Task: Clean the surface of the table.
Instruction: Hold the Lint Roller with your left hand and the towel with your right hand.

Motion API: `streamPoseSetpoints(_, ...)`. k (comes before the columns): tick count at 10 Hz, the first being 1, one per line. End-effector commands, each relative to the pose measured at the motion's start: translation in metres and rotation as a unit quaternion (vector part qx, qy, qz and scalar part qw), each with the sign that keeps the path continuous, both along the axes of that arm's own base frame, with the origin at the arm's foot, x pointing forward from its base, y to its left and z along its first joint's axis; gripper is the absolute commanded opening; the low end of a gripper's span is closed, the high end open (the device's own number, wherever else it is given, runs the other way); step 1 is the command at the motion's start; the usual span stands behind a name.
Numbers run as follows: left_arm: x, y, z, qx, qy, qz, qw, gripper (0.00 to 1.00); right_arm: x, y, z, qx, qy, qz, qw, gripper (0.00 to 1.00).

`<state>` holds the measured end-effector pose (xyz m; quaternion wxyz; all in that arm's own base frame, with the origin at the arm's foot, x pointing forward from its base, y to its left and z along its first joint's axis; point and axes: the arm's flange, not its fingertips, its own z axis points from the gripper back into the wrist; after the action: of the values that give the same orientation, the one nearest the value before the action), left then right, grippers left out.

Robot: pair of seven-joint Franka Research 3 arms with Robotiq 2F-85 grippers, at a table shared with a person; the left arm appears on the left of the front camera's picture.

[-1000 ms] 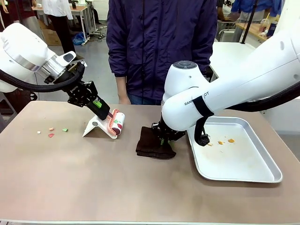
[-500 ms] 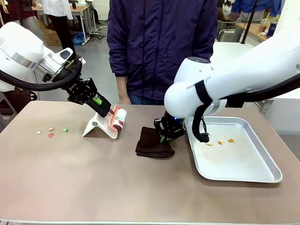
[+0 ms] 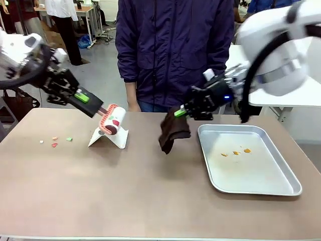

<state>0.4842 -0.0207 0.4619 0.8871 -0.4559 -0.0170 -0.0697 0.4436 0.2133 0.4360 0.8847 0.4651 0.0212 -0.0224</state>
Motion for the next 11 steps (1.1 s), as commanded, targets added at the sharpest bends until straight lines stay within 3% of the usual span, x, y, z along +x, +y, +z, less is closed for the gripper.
streamPoseSetpoints(1, -0.031, 0.050, 0.010, -0.075, 0.009, 0.019, 0.997, 0.00, -0.044, -0.058, -0.002, 0.073, 0.002, 0.068, 0.995, 0.00)
streamPoseSetpoints(3, -0.055, 0.108, 0.008, -0.116, -0.004, 0.026, 0.993, 0.00, -0.078, -0.101, 0.018, 0.106, -0.040, 0.094, 0.989, 0.00)
streamPoseSetpoints(4, -0.065, 0.145, -0.002, -0.094, -0.036, 0.046, 0.994, 0.00, -0.097, -0.133, 0.021, 0.135, -0.067, 0.089, 0.985, 0.00)
streamPoseSetpoints(6, -0.084, 0.218, -0.037, -0.136, -0.070, 0.005, 0.988, 0.00, -0.119, -0.216, 0.003, 0.225, -0.106, -0.004, 0.969, 0.00)
streamPoseSetpoints(7, -0.082, 0.250, -0.052, -0.177, -0.066, 0.000, 0.982, 0.00, -0.122, -0.251, -0.008, 0.257, -0.114, -0.044, 0.959, 0.00)
streamPoseSetpoints(8, -0.072, 0.278, -0.073, -0.201, -0.046, 0.030, 0.978, 0.00, -0.118, -0.282, -0.020, 0.290, -0.127, -0.095, 0.944, 0.00)
streamPoseSetpoints(10, -0.059, 0.322, -0.115, -0.290, -0.059, 0.001, 0.955, 0.00, -0.107, -0.329, -0.045, 0.345, -0.125, -0.129, 0.921, 0.00)
streamPoseSetpoints(11, -0.057, 0.347, -0.141, -0.323, -0.049, -0.001, 0.945, 0.00, -0.106, -0.354, -0.054, 0.378, -0.144, -0.134, 0.905, 0.00)
